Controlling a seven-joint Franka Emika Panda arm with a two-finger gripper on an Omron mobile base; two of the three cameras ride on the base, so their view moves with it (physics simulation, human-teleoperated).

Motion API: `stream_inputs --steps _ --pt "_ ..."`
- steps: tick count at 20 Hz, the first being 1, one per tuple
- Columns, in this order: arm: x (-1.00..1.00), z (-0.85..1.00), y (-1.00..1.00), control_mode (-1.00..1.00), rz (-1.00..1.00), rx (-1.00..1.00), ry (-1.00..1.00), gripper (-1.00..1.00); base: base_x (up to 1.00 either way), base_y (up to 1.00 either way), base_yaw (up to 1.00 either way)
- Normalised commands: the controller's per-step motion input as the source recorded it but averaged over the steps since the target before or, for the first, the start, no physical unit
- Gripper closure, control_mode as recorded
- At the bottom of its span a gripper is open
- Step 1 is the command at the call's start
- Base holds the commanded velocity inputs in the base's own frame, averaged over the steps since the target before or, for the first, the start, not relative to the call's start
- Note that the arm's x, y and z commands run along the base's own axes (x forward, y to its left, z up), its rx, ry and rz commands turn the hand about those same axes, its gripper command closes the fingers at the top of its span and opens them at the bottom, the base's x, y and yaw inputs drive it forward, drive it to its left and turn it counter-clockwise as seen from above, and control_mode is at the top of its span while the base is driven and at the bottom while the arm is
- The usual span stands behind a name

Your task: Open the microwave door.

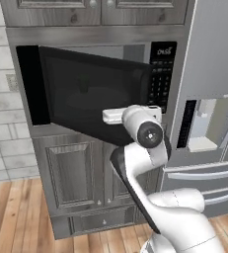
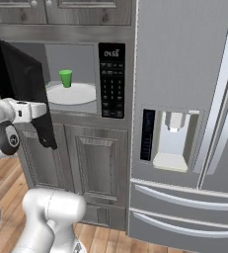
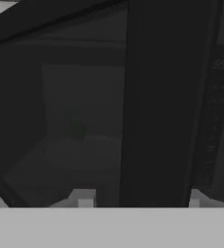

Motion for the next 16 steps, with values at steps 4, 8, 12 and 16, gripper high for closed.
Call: stream_inputs --steps 4,8,12,16 --pt "-0.49 0.19 0.40 -1.00 -0.09 -0.11 0.00 -1.00 0.00 0.00 0.00" --pt "-0.71 -0.01 0.01 -1.00 0.00 -0.01 0.00 -1.00 0.00 0.00 0.00" --pt "-0.99 -0.02 -0.09 -1.00 0.00 -0.01 0.00 -1.00 0.00 0.00 0.00" --pt "-0.94 0.17 -0.26 -1.00 0.00 0.00 -0.08 -1.00 0.00 0.00 0.00"
